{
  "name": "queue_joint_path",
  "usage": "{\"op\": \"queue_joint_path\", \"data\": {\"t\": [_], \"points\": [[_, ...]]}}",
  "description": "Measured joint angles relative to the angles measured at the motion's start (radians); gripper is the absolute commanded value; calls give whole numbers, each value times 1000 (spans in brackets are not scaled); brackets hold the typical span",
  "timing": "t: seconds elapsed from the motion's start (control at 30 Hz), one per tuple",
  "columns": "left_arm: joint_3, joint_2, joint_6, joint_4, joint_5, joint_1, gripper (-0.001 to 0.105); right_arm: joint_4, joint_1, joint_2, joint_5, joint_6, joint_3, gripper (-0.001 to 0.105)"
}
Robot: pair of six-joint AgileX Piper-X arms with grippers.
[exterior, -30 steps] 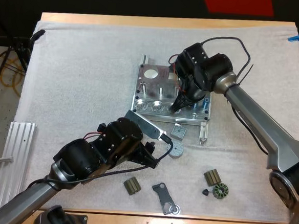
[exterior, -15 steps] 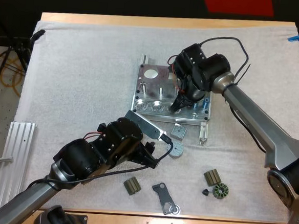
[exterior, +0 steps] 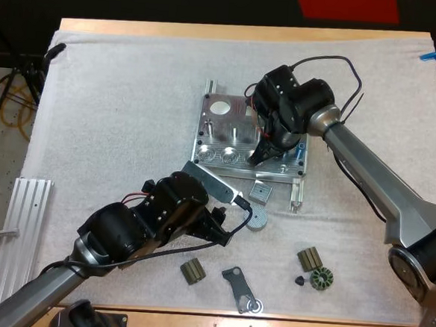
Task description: Load cells from right to left
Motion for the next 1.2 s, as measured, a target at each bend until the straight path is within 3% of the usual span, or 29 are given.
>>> {"op": "queue_joint_path", "data": {"t": [1.2], "points": [[0,0,0,0,0,0,63,-23,0,4,-36,14,-1,8]]}}
